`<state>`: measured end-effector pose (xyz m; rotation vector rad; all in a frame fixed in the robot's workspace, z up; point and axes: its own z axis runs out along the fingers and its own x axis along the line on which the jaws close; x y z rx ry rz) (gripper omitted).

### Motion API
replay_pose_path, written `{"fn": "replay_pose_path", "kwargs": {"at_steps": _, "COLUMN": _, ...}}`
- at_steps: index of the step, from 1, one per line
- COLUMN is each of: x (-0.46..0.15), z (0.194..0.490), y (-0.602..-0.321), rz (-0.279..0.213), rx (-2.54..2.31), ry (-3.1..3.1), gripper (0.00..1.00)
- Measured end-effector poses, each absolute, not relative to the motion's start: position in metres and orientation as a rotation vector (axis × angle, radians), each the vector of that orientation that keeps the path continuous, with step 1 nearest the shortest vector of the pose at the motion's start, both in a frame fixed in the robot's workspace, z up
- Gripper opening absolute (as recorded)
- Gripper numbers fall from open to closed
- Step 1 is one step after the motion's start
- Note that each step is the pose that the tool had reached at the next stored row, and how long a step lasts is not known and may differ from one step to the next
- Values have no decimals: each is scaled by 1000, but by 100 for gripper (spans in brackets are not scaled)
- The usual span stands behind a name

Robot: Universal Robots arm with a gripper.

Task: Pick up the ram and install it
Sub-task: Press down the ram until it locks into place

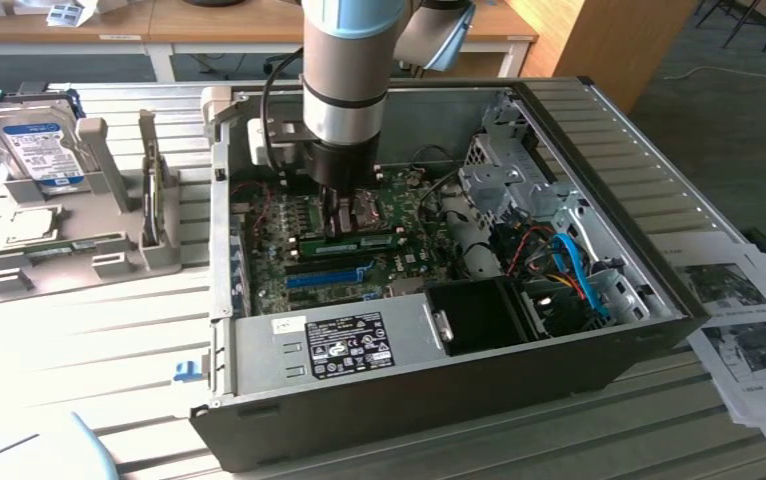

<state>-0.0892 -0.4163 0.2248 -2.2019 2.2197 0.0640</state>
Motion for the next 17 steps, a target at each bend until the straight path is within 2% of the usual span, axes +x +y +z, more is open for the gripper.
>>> {"fn": "replay_pose_path", "kwargs": {"at_steps": 17, "x": -89, "z": 223, "y": -416, "rz": 64, "rx": -2202, "ry": 2220, "gripper": 10}}
